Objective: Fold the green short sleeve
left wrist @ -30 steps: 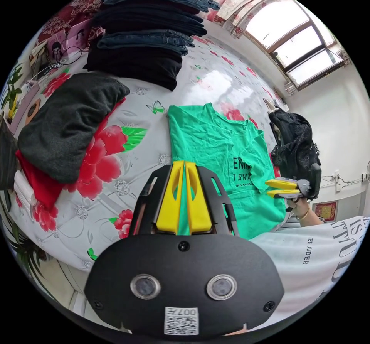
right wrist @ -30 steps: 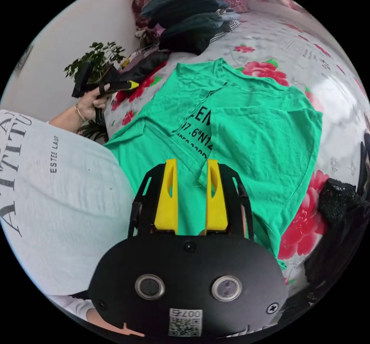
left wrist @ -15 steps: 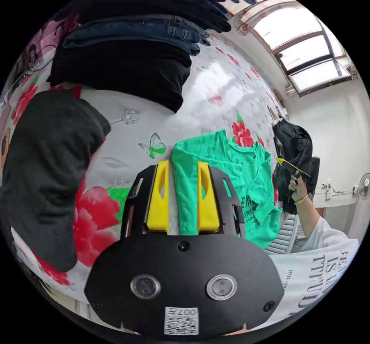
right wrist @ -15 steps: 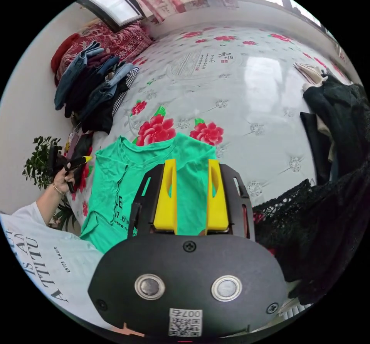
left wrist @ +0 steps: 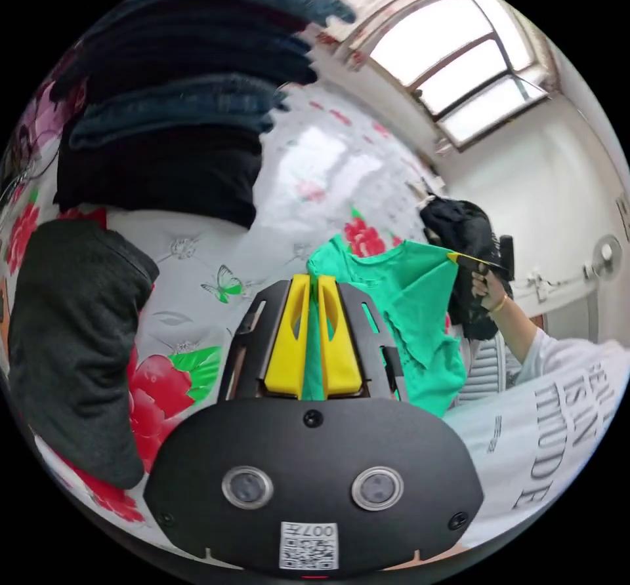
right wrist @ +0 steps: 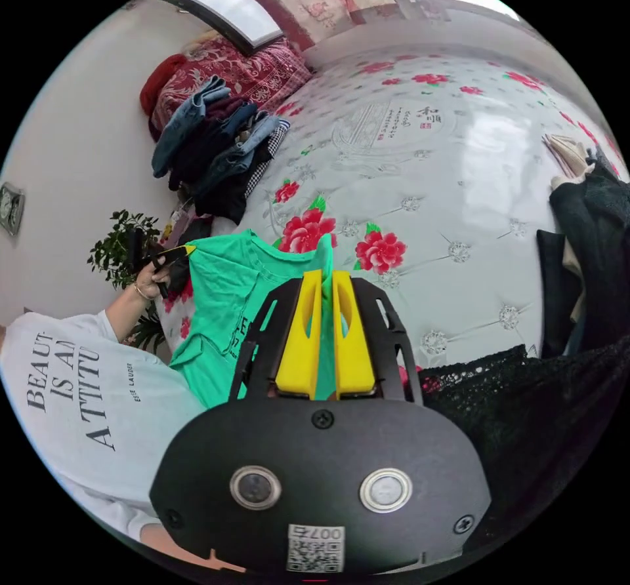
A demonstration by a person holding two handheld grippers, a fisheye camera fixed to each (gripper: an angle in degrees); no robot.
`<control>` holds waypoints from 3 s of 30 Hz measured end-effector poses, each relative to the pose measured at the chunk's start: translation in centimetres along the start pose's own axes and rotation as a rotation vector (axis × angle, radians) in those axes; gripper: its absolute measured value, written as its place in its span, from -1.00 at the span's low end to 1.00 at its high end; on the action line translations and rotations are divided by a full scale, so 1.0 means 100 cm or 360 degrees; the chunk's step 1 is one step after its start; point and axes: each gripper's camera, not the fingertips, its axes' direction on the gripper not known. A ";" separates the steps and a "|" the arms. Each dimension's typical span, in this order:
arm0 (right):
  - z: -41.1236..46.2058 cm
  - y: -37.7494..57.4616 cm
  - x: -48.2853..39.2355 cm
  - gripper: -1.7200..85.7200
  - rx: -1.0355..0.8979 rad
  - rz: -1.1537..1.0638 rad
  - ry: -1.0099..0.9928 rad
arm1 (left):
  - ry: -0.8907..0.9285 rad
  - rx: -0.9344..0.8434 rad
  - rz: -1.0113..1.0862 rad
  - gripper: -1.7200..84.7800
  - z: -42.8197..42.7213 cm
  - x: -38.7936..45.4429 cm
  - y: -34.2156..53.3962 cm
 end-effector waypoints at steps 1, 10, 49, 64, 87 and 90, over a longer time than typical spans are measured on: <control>-0.022 0.015 -0.007 -0.95 0.0067 -0.0055 -0.0043 | 0.0025 0.0026 0.0051 -0.97 -0.009 0.005 0.004; -0.111 0.181 -0.052 -0.95 0.0059 -0.0160 -0.0032 | 0.0157 -0.0094 0.0503 -0.96 -0.079 0.062 0.120; 0.000 0.425 0.053 -0.68 0.0698 0.1429 -0.0573 | -0.0140 -0.0863 0.0542 -0.91 0.053 0.084 0.250; 0.016 0.294 0.025 -0.84 0.0586 0.0932 -0.0411 | 0.0263 -0.0083 -0.0747 -0.81 0.005 -0.029 0.306; 0.161 0.195 -0.101 -0.72 -0.0171 0.0309 -0.0566 | 0.0659 0.0124 -0.0863 -0.62 0.000 -0.072 0.376; 0.174 0.215 -0.073 -0.70 -0.0183 0.0553 -0.0574 | 0.0680 0.0075 -0.0835 -0.60 0.006 -0.076 0.365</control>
